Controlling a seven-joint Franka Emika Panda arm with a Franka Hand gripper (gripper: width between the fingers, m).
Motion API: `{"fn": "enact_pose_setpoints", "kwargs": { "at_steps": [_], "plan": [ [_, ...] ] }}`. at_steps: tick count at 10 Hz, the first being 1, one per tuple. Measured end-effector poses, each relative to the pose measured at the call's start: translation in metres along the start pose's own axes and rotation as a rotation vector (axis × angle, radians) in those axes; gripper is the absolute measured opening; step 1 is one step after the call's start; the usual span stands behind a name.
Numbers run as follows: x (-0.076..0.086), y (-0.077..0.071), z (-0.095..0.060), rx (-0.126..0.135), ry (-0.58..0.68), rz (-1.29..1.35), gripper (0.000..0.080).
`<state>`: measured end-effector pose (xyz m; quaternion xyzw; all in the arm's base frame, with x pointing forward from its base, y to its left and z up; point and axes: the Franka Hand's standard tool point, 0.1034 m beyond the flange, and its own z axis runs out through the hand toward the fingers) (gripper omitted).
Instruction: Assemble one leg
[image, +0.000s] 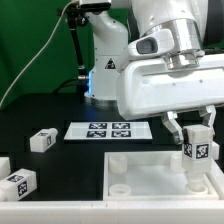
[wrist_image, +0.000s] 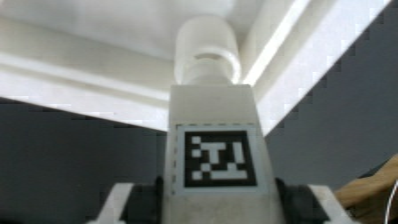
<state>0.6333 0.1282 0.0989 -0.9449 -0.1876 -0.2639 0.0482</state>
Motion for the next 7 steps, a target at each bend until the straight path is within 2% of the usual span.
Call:
{"fn": "enact_pose_setpoints", "kwargs": {
  "at_steps": [4,7],
  "plan": [
    [0.002,-0.0079,0.0005,0.026,-0.038,0.009,0.0284],
    [0.0017,-0.0086,0.0018,0.026,-0.037,0.009,0.0284]
  ]
}}
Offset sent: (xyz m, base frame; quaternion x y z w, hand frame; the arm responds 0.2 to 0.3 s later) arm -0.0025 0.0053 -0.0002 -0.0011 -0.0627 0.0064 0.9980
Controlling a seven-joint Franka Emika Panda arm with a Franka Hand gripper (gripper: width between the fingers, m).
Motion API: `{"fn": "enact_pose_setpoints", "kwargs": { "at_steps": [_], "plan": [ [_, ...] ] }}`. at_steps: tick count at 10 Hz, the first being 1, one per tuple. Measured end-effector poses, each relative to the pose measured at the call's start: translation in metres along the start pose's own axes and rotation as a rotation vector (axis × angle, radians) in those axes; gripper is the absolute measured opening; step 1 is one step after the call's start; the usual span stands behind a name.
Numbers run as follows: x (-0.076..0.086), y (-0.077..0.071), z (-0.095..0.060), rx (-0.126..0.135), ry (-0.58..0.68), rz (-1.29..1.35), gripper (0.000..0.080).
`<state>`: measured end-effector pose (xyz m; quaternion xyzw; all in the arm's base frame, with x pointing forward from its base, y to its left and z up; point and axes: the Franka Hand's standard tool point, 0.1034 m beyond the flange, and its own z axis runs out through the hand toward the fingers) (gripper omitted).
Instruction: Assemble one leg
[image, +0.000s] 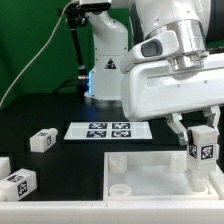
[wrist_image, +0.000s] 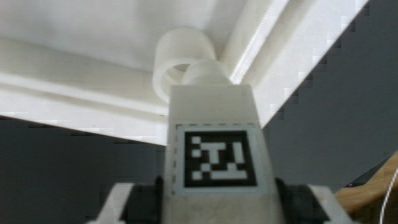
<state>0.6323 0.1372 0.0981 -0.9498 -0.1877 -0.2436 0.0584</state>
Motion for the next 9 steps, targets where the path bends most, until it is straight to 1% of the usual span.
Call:
{"fn": "enact_pose_setpoints", "kwargs": {
  "at_steps": [3,7,9],
  "plan": [
    [0.0025,0.003,0.0014,-0.002,0.004,0.003,0.0284],
    [0.003,0.0033,0.0015,-0.002,0.005,0.003,0.0284],
    [0.0071,0.0039,-0.0011,-0.001,0.006,0.003,0.0284]
  ]
}}
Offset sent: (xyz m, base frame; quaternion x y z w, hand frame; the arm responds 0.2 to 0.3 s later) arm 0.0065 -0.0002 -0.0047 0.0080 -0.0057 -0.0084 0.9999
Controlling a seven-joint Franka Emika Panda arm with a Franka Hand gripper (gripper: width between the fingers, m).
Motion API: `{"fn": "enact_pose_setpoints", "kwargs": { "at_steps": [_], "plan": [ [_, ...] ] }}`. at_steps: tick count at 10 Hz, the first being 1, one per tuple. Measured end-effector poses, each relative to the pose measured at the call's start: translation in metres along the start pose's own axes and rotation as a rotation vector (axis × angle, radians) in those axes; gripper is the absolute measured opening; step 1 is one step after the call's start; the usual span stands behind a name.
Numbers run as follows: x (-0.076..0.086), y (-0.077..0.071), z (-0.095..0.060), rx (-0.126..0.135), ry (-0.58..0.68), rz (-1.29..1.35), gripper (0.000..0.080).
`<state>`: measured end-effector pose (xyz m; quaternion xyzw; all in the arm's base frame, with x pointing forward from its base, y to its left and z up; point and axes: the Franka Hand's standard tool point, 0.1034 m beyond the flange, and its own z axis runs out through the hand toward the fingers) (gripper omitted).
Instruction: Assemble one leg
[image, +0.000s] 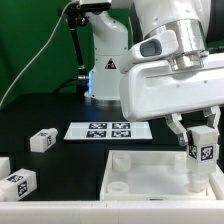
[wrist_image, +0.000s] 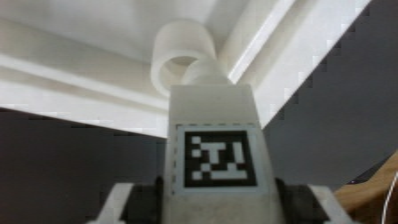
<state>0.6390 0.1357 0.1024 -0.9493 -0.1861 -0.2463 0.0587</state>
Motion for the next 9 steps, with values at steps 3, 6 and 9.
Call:
{"fn": "enact_pose_setpoints", "kwargs": {
  "at_steps": [3,6,9],
  "plan": [
    [-0.0003,0.0026,0.0009,0.0,-0.004,0.003,0.0284],
    [-0.0034,0.0069,0.0029,-0.002,-0.009,0.009,0.0284],
    [-0.007,0.009,0.0056,-0.003,-0.011,0.013,0.0284]
  ]
}}
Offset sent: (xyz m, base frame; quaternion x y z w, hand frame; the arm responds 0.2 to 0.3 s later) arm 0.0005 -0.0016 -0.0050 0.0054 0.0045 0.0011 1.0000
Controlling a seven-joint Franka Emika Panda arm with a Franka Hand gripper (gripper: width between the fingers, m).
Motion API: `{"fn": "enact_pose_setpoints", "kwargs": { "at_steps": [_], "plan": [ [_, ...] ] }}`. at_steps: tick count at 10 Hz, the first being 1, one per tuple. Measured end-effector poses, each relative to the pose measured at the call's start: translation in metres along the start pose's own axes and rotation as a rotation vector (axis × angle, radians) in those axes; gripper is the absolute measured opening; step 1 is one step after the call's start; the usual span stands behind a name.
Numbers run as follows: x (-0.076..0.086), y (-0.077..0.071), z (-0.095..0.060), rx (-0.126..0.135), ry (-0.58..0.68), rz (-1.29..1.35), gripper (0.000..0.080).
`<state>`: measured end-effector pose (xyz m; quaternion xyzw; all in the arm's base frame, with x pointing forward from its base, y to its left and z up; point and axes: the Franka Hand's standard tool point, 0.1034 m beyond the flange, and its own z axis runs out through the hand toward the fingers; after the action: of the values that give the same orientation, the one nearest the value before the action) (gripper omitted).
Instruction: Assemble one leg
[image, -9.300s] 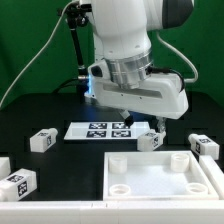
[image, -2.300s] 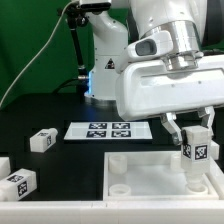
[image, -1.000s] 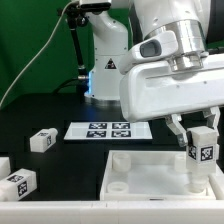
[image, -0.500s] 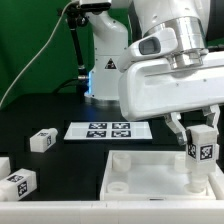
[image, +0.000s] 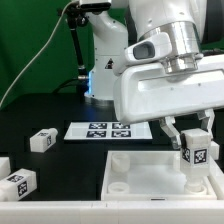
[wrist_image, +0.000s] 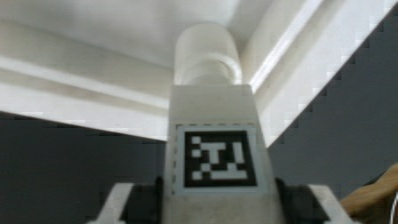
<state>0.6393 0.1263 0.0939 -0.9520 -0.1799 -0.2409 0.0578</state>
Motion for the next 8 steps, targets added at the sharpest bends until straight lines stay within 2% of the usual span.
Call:
{"fn": "enact_pose_setpoints", "kwargs": {
  "at_steps": [4,8],
  "plan": [
    [-0.0053,-0.0014,0.0061,0.001,-0.002,0.002,0.0284],
    [-0.0038,0.0028,0.0071,-0.031,0.061,0.006,0.0284]
  ]
}}
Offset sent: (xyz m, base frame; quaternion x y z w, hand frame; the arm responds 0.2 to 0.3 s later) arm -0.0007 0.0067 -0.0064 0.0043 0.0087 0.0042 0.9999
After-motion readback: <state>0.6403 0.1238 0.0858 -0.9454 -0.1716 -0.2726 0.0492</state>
